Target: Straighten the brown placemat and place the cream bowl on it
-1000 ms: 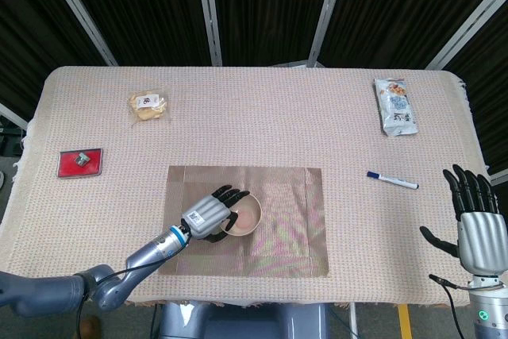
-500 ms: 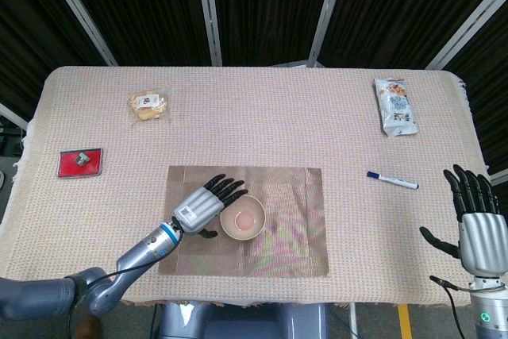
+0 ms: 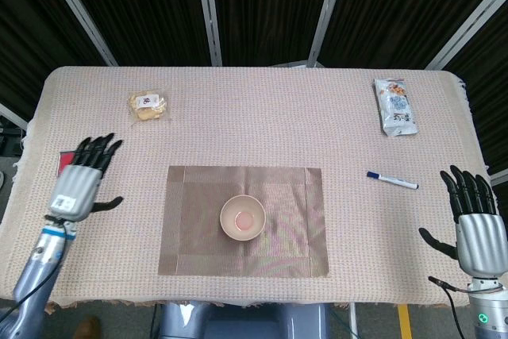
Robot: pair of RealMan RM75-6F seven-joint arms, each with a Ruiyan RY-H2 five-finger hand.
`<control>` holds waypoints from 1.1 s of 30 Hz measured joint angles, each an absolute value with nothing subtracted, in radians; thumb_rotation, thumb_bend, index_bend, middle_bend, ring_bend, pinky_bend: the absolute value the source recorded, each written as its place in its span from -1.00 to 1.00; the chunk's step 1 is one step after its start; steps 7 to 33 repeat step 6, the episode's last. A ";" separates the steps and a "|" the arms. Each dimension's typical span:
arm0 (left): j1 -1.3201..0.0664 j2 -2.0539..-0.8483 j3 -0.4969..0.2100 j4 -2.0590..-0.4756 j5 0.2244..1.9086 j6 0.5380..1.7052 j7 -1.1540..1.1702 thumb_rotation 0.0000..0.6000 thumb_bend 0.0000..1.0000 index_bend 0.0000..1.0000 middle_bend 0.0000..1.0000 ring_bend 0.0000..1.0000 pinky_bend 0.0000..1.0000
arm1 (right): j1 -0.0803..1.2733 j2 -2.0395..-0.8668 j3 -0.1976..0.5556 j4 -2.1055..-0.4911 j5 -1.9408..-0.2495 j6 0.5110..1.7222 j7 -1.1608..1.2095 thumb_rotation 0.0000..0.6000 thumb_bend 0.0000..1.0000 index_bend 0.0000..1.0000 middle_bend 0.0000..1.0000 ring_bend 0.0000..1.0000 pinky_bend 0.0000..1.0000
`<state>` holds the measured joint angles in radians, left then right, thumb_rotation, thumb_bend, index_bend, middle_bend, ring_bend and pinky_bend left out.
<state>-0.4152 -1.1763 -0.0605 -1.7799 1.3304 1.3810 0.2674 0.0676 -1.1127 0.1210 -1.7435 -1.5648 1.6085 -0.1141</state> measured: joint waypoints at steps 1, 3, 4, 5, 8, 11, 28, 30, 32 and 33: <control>-0.380 -1.155 -0.051 -1.793 1.331 1.420 0.259 1.00 -0.92 -1.00 -1.00 -1.00 -1.00 | 0.068 -1.111 0.120 -1.746 -1.566 1.607 -0.115 1.00 -1.00 -1.00 -1.00 -1.00 -1.00; -0.330 -1.133 -0.035 -1.801 1.340 1.477 0.239 1.00 -0.92 -1.00 -1.00 -1.00 -1.00 | 0.070 -1.107 0.119 -1.749 -1.569 1.604 -0.121 1.00 -1.00 -1.00 -1.00 -1.00 -1.00; -0.300 -1.122 -0.024 -1.802 1.351 1.511 0.218 1.00 -0.92 -1.00 -1.00 -1.00 -1.00 | 0.070 -1.106 0.119 -1.751 -1.569 1.604 -0.125 1.00 -1.00 -1.00 -1.00 -1.00 -1.00; -0.279 -1.115 -0.015 -1.801 1.362 1.533 0.200 1.00 -0.92 -1.00 -1.00 -1.00 -1.00 | 0.070 -1.104 0.118 -1.754 -1.570 1.603 -0.131 1.00 -1.00 -1.00 -1.00 -1.00 -1.00; -0.261 -1.109 -0.006 -1.798 1.376 1.551 0.182 1.00 -0.92 -1.00 -1.00 -1.00 -1.00 | 0.070 -1.102 0.117 -1.756 -1.570 1.602 -0.135 1.00 -1.00 -1.00 -1.00 -1.00 -1.00; -0.261 -1.109 -0.006 -1.798 1.376 1.551 0.182 1.00 -0.92 -1.00 -1.00 -1.00 -1.00 | 0.070 -1.102 0.117 -1.756 -1.570 1.602 -0.135 1.00 -1.00 -1.00 -1.00 -1.00 -1.00; -0.261 -1.109 -0.006 -1.798 1.376 1.551 0.182 1.00 -0.92 -1.00 -1.00 -1.00 -1.00 | 0.070 -1.102 0.117 -1.756 -1.570 1.602 -0.135 1.00 -1.00 -1.00 -1.00 -1.00 -1.00; -0.261 -1.109 -0.006 -1.798 1.376 1.551 0.182 1.00 -0.92 -1.00 -1.00 -1.00 -1.00 | 0.070 -1.102 0.117 -1.756 -1.570 1.602 -0.135 1.00 -1.00 -1.00 -1.00 -1.00 -1.00; -0.261 -1.109 -0.006 -1.798 1.376 1.551 0.182 1.00 -0.92 -1.00 -1.00 -1.00 -1.00 | 0.070 -1.102 0.117 -1.756 -1.570 1.602 -0.135 1.00 -1.00 -1.00 -1.00 -1.00 -1.00; -0.261 -1.109 -0.006 -1.798 1.376 1.551 0.182 1.00 -0.92 -1.00 -1.00 -1.00 -1.00 | 0.070 -1.102 0.117 -1.756 -1.570 1.602 -0.135 1.00 -1.00 -1.00 -1.00 -1.00 -1.00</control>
